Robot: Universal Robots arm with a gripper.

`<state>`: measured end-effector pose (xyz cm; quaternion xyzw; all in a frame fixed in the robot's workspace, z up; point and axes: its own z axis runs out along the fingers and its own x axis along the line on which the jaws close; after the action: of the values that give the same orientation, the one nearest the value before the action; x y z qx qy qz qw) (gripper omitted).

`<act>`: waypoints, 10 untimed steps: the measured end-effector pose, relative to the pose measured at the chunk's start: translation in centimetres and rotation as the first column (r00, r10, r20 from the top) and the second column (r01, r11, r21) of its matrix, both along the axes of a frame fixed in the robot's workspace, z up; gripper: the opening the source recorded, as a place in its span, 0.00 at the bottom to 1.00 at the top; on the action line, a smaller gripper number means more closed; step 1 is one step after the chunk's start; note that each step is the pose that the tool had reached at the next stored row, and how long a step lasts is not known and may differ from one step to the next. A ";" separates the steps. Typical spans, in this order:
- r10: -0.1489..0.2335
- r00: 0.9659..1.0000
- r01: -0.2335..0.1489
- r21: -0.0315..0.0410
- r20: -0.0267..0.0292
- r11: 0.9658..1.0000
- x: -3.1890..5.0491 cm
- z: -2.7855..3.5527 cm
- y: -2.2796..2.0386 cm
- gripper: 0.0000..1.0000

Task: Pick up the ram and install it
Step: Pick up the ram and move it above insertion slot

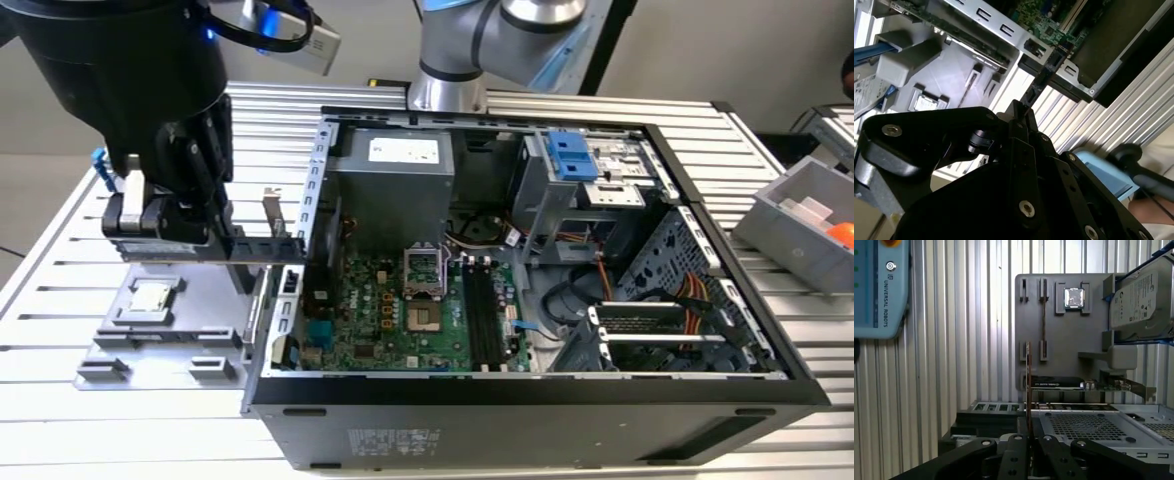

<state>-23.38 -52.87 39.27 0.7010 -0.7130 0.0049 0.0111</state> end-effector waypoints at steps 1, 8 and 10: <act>0.000 1.000 0.000 0.000 0.000 1.000 0.08 0.00 0.00 0.00; 0.000 1.000 0.000 0.000 0.000 1.000 0.63 0.00 0.00 0.00; 0.000 1.000 0.000 0.000 0.000 1.000 0.76 -0.01 0.00 0.00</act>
<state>-22.62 -52.86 39.26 0.7010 -0.7130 0.0049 0.0110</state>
